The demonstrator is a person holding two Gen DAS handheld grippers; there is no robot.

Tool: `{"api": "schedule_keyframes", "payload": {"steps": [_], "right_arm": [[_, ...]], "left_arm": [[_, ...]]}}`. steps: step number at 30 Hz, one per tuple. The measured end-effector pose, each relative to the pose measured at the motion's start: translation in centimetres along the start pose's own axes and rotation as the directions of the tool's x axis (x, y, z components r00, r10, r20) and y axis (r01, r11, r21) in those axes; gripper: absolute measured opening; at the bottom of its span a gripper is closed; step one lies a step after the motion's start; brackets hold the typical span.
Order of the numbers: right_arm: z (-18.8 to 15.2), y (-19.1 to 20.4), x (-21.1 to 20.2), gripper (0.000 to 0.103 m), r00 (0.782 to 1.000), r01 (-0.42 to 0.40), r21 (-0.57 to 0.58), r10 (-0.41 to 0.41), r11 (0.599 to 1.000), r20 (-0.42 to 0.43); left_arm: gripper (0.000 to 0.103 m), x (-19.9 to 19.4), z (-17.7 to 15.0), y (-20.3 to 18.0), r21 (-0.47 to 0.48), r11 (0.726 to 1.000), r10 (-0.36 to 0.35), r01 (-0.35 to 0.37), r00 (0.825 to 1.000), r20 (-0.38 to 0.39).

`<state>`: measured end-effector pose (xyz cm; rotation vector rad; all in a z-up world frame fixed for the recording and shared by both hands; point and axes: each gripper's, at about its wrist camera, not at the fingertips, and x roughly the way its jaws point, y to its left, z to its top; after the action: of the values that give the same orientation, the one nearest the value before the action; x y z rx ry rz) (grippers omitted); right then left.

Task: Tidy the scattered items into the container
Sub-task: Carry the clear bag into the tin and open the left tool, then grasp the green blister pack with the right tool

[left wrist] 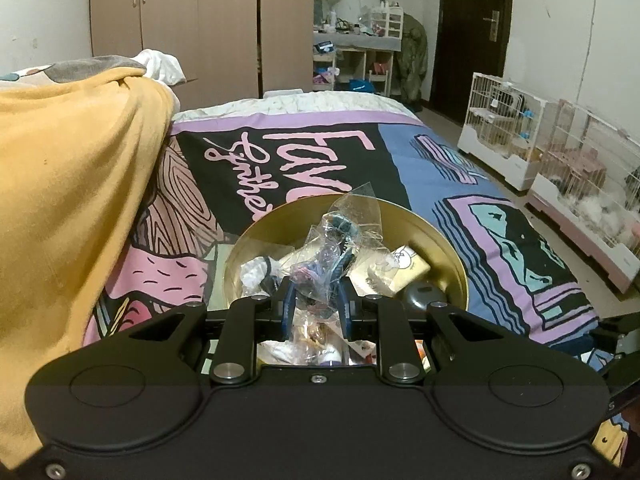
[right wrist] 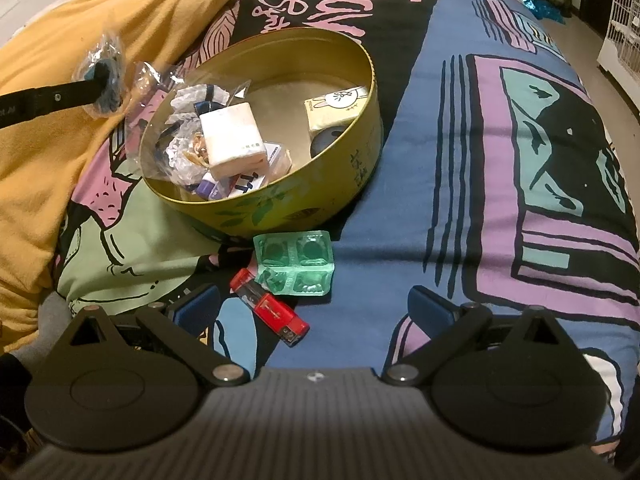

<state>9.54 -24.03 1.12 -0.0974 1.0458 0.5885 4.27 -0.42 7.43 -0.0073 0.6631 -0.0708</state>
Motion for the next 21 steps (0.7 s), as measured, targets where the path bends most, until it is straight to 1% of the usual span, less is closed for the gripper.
{"api": "schedule_keyframes", "payload": {"steps": [8, 15, 16, 17, 18, 19, 20, 21], "right_arm": [[-0.1, -0.3, 0.2, 0.103, 1.000, -0.006, 0.002, 0.006, 1.000, -0.007], [0.0, -0.6, 0.3, 0.103, 1.000, -0.006, -0.001, 0.006, 1.000, -0.005], [0.0, -0.7, 0.3, 0.103, 1.000, -0.005, 0.001, 0.005, 1.000, -0.005], [0.1, -0.7, 0.3, 0.103, 1.000, -0.004, 0.004, 0.004, 1.000, -0.006], [0.1, -0.8, 0.3, 0.103, 1.000, -0.003, 0.006, 0.003, 1.000, -0.008], [0.1, -0.8, 0.4, 0.103, 1.000, -0.002, 0.006, 0.002, 1.000, -0.009], [0.1, -0.9, 0.3, 0.103, 1.000, -0.001, 0.005, 0.001, 1.000, -0.009], [0.1, -0.9, 0.3, 0.103, 1.000, 0.000, 0.003, 0.000, 1.000, -0.008]], "left_arm": [[0.020, 1.3, 0.1, -1.2, 0.040, 0.999, 0.014, -0.013, 1.000, -0.009], [0.021, 2.6, 0.3, -1.7, 0.044, 0.999, 0.029, -0.029, 1.000, -0.002], [0.029, 2.9, 0.4, -1.6, 0.038, 0.999, 0.038, -0.038, 0.999, -0.001], [0.040, 3.2, 0.4, -1.6, 0.031, 0.998, 0.051, -0.051, 0.999, -0.003], [0.069, 3.4, 0.4, -1.4, 0.019, 0.997, 0.073, -0.073, 0.997, -0.001], [0.091, 3.4, 0.4, -1.3, 0.010, 0.995, 0.095, -0.095, 0.995, 0.011], [0.093, 3.3, 0.2, -1.2, 0.006, 0.993, 0.117, -0.117, 0.993, 0.031], [0.094, 3.1, 0.2, -1.2, 0.010, 0.992, 0.129, -0.129, 0.991, 0.044]]}}
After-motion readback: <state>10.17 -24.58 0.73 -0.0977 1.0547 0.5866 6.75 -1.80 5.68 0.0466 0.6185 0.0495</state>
